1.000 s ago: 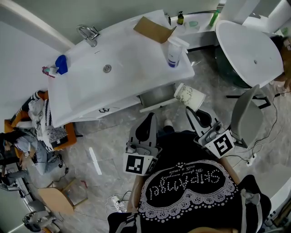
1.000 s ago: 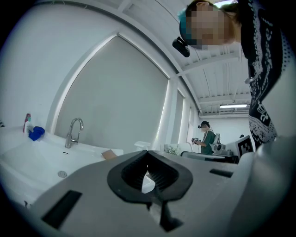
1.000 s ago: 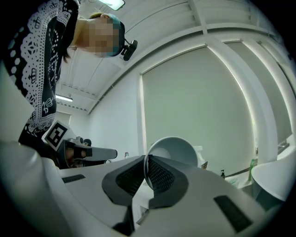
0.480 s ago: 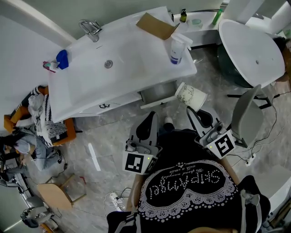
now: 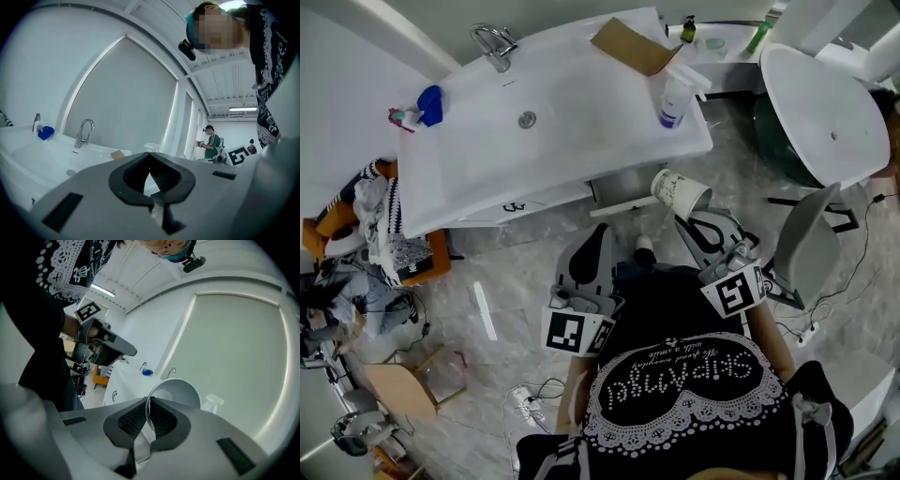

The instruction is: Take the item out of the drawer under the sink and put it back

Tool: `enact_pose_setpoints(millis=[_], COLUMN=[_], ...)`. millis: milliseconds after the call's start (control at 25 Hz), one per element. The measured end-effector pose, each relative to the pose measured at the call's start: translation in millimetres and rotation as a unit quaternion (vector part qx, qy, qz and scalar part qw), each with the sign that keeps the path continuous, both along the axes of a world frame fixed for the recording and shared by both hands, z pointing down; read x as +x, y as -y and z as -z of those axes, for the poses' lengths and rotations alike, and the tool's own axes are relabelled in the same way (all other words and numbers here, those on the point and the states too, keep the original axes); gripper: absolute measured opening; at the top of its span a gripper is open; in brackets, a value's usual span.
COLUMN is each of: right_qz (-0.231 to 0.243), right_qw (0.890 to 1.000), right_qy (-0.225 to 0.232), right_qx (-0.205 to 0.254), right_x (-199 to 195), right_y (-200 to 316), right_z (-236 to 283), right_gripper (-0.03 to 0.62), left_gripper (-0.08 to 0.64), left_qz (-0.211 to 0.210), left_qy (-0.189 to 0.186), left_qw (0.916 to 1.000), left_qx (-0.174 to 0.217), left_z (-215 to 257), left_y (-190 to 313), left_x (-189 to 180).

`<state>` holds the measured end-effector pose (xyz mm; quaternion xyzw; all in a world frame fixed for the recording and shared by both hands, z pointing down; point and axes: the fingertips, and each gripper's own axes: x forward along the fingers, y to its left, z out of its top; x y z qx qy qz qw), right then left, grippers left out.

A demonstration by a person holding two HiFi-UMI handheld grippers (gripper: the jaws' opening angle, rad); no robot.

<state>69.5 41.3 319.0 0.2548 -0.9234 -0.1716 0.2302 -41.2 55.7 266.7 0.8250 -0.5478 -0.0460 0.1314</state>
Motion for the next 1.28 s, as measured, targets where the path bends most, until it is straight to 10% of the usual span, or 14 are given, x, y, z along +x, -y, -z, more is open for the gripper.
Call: enact_pose_setpoints(millis=[520,1280], right_qz=[0.076,0.199], right_qw=[0.987,0.926], right_qy=[-0.128,-0.308], right_qx=[-0.055,-0.095], right_x=[-28.3,-71.0], right_y=[29.3,64.6], right_z=[-109.5,-303.7], right_gripper=[0.025,0.025], left_gripper=[0.003,0.003], left_qz=[0.039,0.11], left_qy=[-0.014,-0.065], left_qw=[0.9986,0.9849], left_qx=[-0.033,-0.117], left_z=[-21.0,-91.7], left_y=[1.5,-0.2], left_x=[-18.6,-23.6])
